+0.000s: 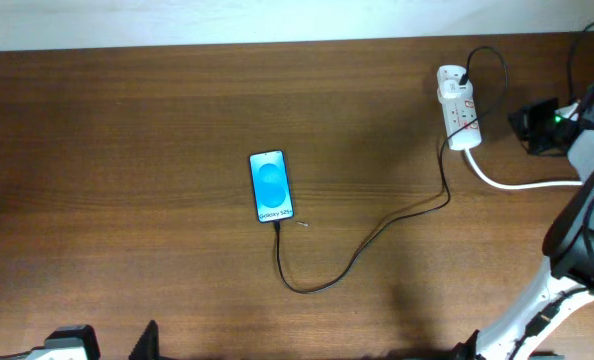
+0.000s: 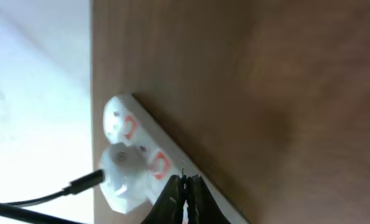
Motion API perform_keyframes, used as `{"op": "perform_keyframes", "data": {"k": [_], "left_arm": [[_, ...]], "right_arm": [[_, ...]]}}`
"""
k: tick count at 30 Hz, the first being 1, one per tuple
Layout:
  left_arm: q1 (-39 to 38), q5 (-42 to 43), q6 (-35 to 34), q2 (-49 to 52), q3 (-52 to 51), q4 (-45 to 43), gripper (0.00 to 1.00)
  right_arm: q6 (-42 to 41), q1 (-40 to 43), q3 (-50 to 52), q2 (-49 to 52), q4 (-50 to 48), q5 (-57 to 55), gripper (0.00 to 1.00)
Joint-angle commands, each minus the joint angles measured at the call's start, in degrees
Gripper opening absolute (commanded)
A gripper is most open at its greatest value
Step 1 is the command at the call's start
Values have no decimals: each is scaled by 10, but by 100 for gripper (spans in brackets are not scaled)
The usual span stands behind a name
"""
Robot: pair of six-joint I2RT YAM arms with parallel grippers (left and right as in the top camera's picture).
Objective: Plug charger to phone and switch on socket
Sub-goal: 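Move the right gripper up to the white power strip's switches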
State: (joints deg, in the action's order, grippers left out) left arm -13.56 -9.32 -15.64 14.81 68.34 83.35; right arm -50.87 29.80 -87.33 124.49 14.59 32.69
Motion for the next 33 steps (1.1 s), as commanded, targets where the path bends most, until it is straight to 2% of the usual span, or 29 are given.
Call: {"op": "perform_keyframes", "data": {"k": [1, 14, 33], "left_arm": [[-3, -11, -6, -4, -1, -2, 99], [-3, -24, -6, -4, -1, -2, 100], [-3, -24, -6, -4, -1, -3, 99]], "right_arm": [[-47, -19, -9, 16, -31, 12, 4], [-70, -43, -9, 47, -84, -18, 4], [-82, -69, -9, 63, -134, 29, 4]]}}
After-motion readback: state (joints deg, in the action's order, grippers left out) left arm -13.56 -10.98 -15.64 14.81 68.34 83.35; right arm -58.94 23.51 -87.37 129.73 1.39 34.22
